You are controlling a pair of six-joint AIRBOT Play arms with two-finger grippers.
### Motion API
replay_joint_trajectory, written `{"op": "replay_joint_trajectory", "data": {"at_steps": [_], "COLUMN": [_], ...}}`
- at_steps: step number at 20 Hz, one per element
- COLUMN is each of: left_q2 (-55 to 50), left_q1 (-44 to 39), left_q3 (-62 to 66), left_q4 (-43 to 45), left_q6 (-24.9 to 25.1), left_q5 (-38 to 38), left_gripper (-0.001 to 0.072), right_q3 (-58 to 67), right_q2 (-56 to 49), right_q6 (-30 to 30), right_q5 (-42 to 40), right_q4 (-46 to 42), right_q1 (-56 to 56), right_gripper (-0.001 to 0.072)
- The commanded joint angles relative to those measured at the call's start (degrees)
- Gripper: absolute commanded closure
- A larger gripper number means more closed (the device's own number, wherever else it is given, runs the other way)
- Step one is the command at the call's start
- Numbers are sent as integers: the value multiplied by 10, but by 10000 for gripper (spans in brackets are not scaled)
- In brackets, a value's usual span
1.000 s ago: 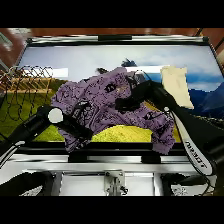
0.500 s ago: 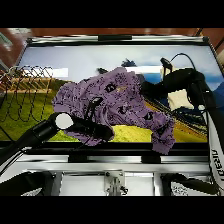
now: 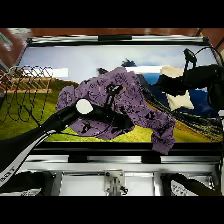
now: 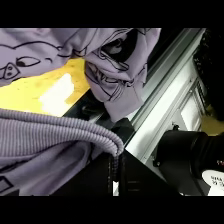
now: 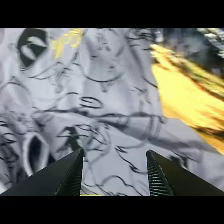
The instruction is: Fold the shirts.
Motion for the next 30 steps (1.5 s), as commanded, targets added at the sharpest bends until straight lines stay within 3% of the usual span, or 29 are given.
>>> {"op": "replay_joint_trajectory", "data": {"at_steps": [1, 3, 4, 5, 7, 11, 14, 22, 27, 30], "left_q2": [-18, 17, 37, 57, 94, 163, 193, 196, 196, 196], "left_q1": [10, 20, 24, 26, 27, 27, 27, 22, 21, 20], "left_q3": [45, 45, 45, 45, 43, -9, -59, -73, -73, -73], "left_q4": [54, 185, 265, 353, 466, 479, 479, 458, 458, 457], "left_q6": [3, -47, -77, -108, -137, -168, -195, -212, -212, -212], "left_q5": [-106, -187, -236, -292, -374, -393, -377, -301, -300, -300], "left_gripper": [656, 657, 657, 657, 657, 657, 657, 656, 656, 656], "right_q3": [0, 0, -4, -10, -22, -22, -22, -2, 5, 5], "right_q2": [17, 7, -3, -18, -62, -160, -202, -215, -222, -237], "right_q6": [14, -1, -18, -31, -47, -36, -16, -58, -61, -32], "right_q5": [-39, -80, -96, -97, -70, 60, 119, 125, 146, 141], "right_q4": [-76, -61, -27, 11, 75, 89, 125, 212, 202, 161], "right_q1": [-4, -1, 7, 21, 78, 210, 237, 279, 304, 308], "right_gripper": [204, 204, 162, 100, 100, 100, 100, 100, 101, 115]}}
